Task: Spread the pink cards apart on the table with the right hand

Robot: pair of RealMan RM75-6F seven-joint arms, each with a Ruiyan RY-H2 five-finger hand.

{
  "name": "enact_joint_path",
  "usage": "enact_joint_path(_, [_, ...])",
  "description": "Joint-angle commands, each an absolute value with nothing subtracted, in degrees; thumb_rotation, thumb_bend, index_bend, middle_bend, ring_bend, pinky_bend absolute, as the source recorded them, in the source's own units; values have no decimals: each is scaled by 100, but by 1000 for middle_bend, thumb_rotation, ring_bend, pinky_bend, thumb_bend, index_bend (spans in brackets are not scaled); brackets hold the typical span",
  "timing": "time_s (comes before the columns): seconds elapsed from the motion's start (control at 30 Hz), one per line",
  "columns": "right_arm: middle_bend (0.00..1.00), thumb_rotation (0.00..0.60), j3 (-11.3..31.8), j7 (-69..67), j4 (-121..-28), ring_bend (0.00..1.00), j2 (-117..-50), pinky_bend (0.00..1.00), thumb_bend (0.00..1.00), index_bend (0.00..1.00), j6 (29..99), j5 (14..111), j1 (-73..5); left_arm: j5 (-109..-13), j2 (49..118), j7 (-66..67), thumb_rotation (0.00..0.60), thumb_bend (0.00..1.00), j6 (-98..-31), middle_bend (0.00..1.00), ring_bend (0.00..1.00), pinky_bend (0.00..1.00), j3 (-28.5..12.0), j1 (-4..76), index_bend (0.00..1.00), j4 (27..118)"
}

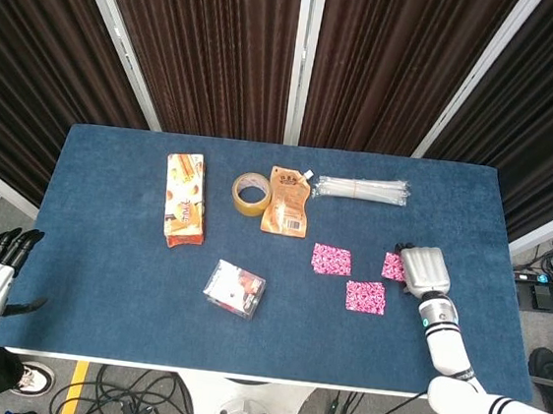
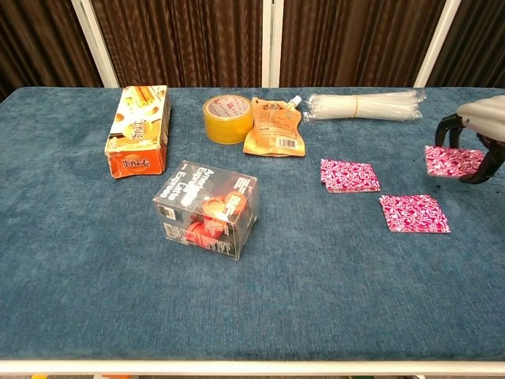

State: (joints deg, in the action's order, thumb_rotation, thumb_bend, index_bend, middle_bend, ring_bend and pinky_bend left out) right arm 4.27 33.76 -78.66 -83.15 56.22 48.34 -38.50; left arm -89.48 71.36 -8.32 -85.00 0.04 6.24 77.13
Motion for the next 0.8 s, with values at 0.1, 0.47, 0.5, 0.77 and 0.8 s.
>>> enact_joint_path(0.1, [425, 600, 487, 2991, -7218, 757, -8502, 855, 192, 414, 5291, 4837, -3800, -8949, 7118, -794, 600, 0, -8500, 71, 0, 97, 6, 624, 73, 7748])
enact_joint_path(0.47, [410, 600, 471, 2729, -6768, 757, -8769, 855, 191, 416, 5080, 5050, -3715, -8946, 7088, -733, 600, 0, -8510, 71, 0, 97, 19, 606, 73, 7811])
enact_joint_path(0.5, [403, 600, 476, 2733, -6756, 757, -8781, 855, 191, 412, 5067, 5045, -3710, -8946, 7091, -739, 600, 0, -8518, 71, 0, 97, 18, 602, 73, 7798])
enact_joint_path(0.77, [238, 600, 501, 2811, -6843, 756, -8733, 855, 145, 163, 4917, 4946, -3712, -8934, 7111, -792, 600, 0, -8521, 71, 0, 97, 15, 592, 73, 7744])
enact_joint_path(0.8, [231, 600, 521, 2774, -6887, 756, -8715, 855, 141, 146, 4926, 4957, -3702, -8933, 7111, -804, 600, 0, -8516, 71, 0, 97, 14, 595, 73, 7738])
